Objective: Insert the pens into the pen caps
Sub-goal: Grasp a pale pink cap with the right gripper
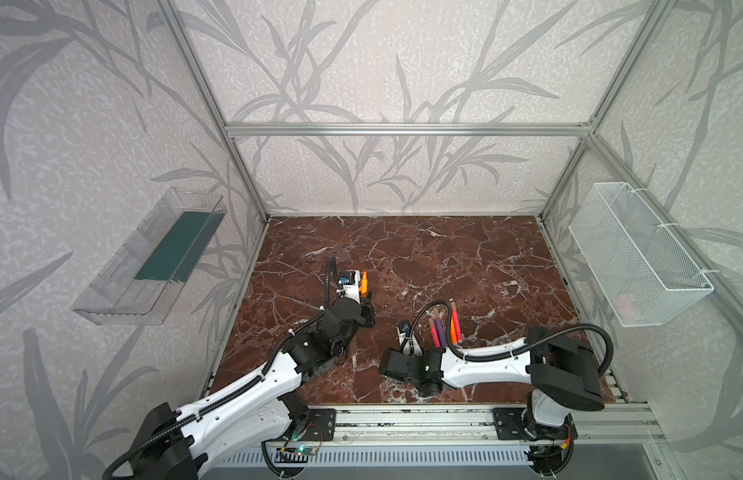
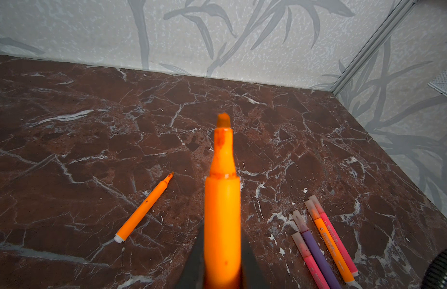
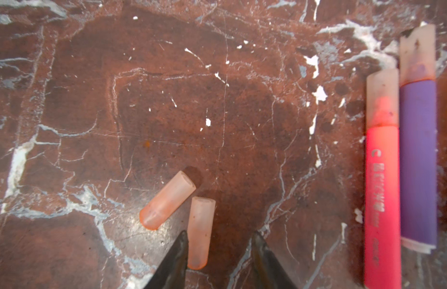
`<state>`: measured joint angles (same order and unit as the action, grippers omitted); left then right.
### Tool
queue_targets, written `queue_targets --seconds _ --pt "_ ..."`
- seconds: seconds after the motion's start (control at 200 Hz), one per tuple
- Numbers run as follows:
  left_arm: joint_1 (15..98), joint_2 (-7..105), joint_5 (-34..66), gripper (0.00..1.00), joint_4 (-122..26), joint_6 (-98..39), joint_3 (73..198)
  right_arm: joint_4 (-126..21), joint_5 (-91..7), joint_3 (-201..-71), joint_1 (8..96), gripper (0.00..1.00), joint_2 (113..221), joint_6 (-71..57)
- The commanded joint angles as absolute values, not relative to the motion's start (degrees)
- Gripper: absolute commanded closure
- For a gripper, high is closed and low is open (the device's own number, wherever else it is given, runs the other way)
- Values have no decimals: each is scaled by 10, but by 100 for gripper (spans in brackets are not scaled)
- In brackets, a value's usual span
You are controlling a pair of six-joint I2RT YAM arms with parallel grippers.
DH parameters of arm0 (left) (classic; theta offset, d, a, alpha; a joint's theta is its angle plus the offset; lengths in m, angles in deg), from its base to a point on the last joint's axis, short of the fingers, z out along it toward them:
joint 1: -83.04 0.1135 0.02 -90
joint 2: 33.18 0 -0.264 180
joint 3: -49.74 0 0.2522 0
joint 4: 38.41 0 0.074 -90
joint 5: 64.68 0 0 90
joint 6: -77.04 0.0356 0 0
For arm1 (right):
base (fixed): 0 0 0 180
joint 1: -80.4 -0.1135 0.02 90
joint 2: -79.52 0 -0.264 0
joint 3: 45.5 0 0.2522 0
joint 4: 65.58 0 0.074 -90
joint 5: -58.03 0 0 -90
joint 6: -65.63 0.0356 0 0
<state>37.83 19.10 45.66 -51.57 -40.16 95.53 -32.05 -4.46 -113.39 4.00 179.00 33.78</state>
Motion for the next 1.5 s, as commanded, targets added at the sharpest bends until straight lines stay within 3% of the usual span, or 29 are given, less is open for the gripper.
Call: queue_targets --seconds 0.0,0.475,0.84,1.494 --pt "380 184 460 100 -517 -409 948 -310 -22 -1132 36 60 1804 347" --pt "380 179 451 100 -518 -410 949 -309 -28 -1160 51 61 1844 337" --pt "380 175 454 100 -518 -410 948 -359 -59 -1129 68 72 1847 337" --pt "380 173 451 100 -518 -410 948 -377 -49 -1096 75 83 1812 352"
